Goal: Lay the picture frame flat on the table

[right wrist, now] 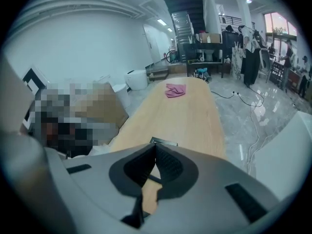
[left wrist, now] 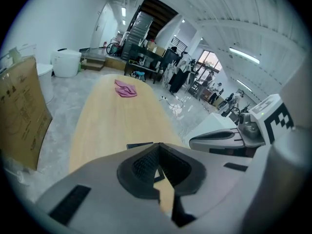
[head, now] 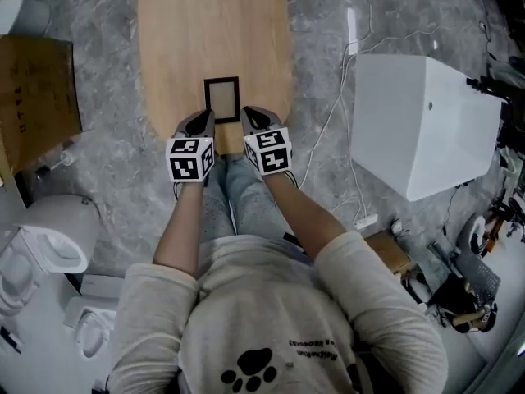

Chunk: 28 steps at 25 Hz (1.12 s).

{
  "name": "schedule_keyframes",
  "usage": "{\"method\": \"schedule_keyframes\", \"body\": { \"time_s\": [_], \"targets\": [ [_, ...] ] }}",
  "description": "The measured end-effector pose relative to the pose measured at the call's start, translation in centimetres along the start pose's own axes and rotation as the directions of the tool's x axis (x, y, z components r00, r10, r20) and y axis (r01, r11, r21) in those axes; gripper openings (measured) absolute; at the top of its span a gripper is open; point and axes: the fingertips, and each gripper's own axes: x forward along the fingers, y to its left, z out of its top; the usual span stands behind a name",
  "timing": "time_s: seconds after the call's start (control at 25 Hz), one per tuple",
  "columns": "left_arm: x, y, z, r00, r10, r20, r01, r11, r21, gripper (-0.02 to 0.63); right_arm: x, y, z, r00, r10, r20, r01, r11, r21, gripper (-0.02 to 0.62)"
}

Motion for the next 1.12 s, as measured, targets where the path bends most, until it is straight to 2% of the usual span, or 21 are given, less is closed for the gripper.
{"method": "schedule_keyframes", "body": {
  "time_s": [0.2,0.4,0.56,0.72,0.84,1.0,1.12],
  "targets": [
    [-2.5,-1.5,1.4,1.000,0.000,0.021,-0.001,0.998,0.055,0.008,-3.2,1.3,1.6,0.999,0.005,0.050,-0.003,1.000,-0.025,0.011],
    [-5.6,-3.3,2.2,0.998,0.003,0.056,-0.007,0.998,0.070,0.008,-6.8,3.0,2.1,0.996,0.007,0.092,-0.005,1.000,-0.023,0.011],
    [-8.4,-4.7,3.8,0.993,0.013,0.120,-0.021,0.997,0.069,0.008,-10.5,4.0,4.2,0.981,0.015,0.195,-0.018,1.000,0.010,0.011],
    [-11.4,-6.1,6.4,0.980,0.029,0.199,-0.047,0.995,0.091,0.008,-14.3,4.6,7.4,0.951,0.025,0.308,-0.032,0.999,0.018,0.011],
    [-13.4,-7.0,8.8,0.963,0.037,0.268,-0.074,0.988,0.132,0.008,-16.7,4.9,10.2,0.921,0.032,0.388,-0.026,0.999,-0.021,0.011],
    [-16.3,-8.4,11.1,0.935,0.049,0.351,-0.114,0.979,0.169,0.008,-20.1,6.0,13.0,0.876,0.058,0.479,-0.029,0.997,-0.067,0.011],
    [-18.9,-10.2,12.9,0.904,0.053,0.425,-0.161,0.961,0.223,0.008,-22.8,7.0,14.8,0.837,0.087,0.541,-0.051,0.995,-0.082,0.011]
  ]
}}
